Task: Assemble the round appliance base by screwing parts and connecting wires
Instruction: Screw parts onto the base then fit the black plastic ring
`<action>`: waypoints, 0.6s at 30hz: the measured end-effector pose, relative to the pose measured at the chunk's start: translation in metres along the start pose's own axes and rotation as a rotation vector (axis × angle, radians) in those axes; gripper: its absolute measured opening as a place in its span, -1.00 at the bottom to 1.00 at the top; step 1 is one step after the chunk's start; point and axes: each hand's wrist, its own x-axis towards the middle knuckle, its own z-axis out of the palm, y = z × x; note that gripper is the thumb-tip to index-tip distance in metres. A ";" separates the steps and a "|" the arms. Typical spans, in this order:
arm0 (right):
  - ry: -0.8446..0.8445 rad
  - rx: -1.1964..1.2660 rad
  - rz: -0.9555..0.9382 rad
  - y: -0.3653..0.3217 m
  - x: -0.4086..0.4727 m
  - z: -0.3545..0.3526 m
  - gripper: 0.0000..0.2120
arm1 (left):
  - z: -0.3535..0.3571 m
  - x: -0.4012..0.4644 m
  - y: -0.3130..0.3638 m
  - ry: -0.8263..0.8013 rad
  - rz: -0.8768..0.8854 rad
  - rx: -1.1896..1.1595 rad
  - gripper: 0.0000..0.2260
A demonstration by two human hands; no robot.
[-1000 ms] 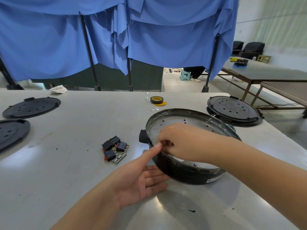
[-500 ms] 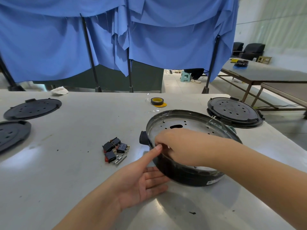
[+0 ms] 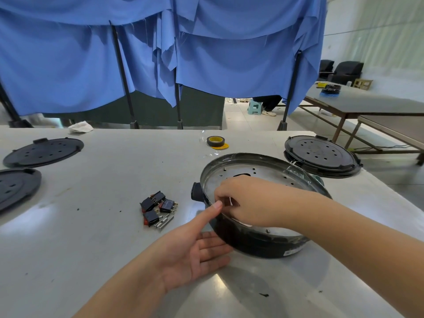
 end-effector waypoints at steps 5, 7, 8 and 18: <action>-0.014 0.109 0.002 0.002 -0.005 -0.004 -0.91 | 0.000 0.000 0.000 -0.005 0.001 -0.003 -0.27; -0.016 0.108 -0.002 0.002 -0.005 -0.005 -0.88 | 0.000 0.000 0.000 -0.004 0.003 -0.001 -0.27; -0.014 0.088 -0.003 0.002 -0.005 -0.005 -0.87 | 0.000 0.000 0.000 -0.004 0.003 -0.001 -0.26; -0.002 0.040 -0.022 -0.001 -0.006 -0.006 -0.89 | 0.000 -0.001 0.001 -0.007 -0.003 -0.004 -0.27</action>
